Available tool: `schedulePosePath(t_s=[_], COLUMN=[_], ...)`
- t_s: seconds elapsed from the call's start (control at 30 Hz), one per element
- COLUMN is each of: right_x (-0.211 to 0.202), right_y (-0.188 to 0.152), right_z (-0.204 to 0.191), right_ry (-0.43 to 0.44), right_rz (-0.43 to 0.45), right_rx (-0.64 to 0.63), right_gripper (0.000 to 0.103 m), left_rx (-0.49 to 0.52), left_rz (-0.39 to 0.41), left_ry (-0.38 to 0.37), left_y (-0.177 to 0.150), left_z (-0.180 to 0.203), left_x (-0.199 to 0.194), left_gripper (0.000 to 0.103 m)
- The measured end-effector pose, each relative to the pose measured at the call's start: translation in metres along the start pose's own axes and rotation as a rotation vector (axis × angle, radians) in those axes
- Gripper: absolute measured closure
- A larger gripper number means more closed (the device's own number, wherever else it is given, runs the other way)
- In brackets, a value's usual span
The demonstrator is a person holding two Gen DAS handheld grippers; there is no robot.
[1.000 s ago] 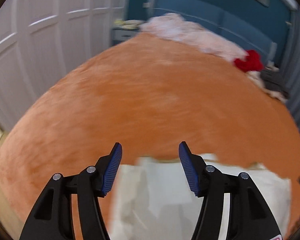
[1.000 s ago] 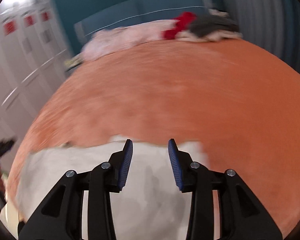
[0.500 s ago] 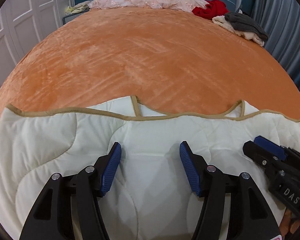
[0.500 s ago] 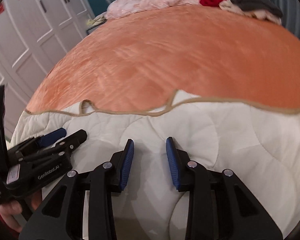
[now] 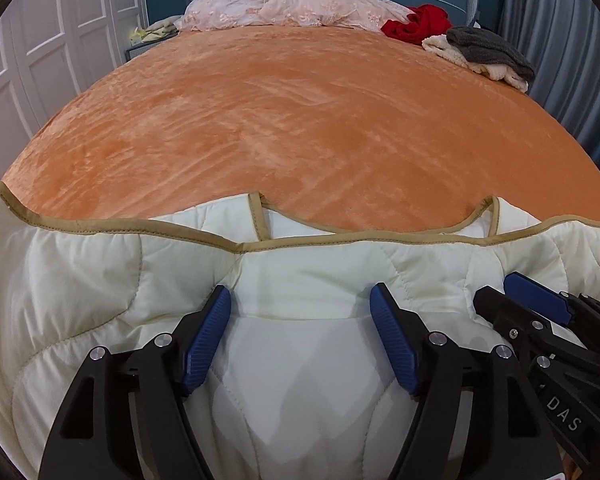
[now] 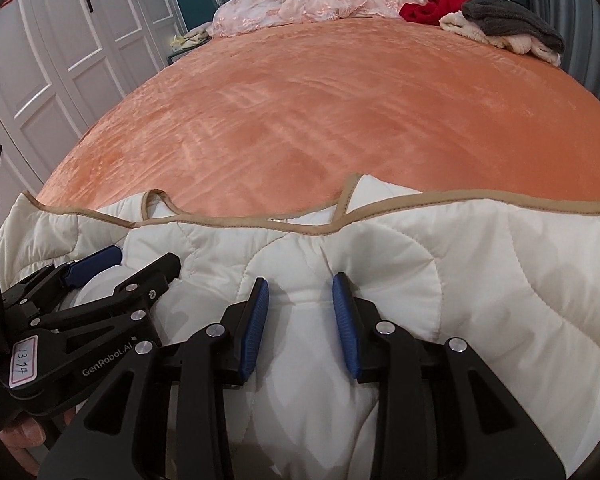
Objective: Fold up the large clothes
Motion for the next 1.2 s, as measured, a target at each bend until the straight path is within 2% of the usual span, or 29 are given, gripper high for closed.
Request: schedulePosePath(t_s=[0.37, 0.43, 0.5, 0.6, 0.77, 0.87, 0.93, 1.07, 1.2], right_x=[0.001, -0.003, -0.02, -0.051, -0.077, -0.074, -0.07, -0.074, -0.091], right_y=[0.0, 0.0, 0.001, -0.007, -0.046, -0.07, -0.083, -0.087, -0.089], right_z=[-0.003, -0.004, -0.005, -0.009, -0.028, -0.038, -0.039, -0.041, -0.046], right_ry=[-0.014, -0.014, -0.01, 0.056, 0.101, 0.076, 0.052, 0.027, 0.036], right_rz=[0.01, 0.012, 0.022, 0.042, 0.008, -0.022, -0.015, -0.015, -0.041], right_rx=[-0.008, -0.007, 0.013, 0.052, 0.049, 0.019, 0.0, -0.017, -0.002], right_gripper=[0.071, 0.071, 0.07, 0.07, 0.073, 0.073, 0.073, 0.073, 0.073], left_rx=[-0.003, -0.01, -0.056, -0.135, -0.191, -0.211, -0.191, -0.138, -0.222], left_rz=[-0.012, -0.029, -0.009, 0.007, -0.001, -0.003, -0.002, -0.009, -0.006], left_ry=[-0.003, -0.009, -0.006, -0.05, -0.035, -0.042, -0.023, 0.029, -0.02], left_y=[0.003, 0.005, 0.003, -0.013, -0.049, -0.068, -0.074, -0.078, -0.089], left_z=[0.0, -0.003, -0.015, -0.037, -0.064, -0.065, -0.061, -0.055, -0.066], left_x=[-0.002, -0.014, -0.036, -0.066, -0.093, -0.099, -0.097, -0.104, -0.131], left_gripper=[0.031, 0.031, 0.031, 0.031, 0.031, 0.031, 0.031, 0.031, 0.031])
Point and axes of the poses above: each gripper's, at about its wrist camera, not at the fingertips, and x roughly the way its jaws point, z to its right, y to its top, the point moved 5 cm from there along x, roughly the way its jaws point, and after that the axes turned 8 degrees about x, right-handed, at the moved point
